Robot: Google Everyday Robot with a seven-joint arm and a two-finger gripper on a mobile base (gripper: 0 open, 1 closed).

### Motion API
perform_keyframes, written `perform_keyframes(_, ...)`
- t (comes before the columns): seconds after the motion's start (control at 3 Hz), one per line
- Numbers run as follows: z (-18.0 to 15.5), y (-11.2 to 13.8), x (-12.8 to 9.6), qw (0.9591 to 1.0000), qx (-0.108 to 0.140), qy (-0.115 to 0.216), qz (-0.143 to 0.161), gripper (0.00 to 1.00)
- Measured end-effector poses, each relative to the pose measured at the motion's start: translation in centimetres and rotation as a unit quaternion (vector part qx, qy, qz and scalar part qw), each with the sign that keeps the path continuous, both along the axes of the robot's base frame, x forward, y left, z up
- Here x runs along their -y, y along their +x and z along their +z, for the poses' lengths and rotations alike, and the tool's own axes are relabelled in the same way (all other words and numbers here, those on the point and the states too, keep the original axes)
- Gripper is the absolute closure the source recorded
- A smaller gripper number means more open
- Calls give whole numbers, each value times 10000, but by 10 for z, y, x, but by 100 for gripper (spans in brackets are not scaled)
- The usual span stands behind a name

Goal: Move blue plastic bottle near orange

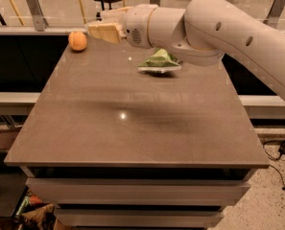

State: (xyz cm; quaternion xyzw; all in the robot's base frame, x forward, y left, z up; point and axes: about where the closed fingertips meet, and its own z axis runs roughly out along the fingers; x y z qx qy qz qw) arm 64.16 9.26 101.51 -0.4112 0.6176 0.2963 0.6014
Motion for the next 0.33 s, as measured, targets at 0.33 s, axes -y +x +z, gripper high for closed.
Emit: perform_keyframes(0.33, 1, -1, -2, 10000, 6, -1, 19, 0)
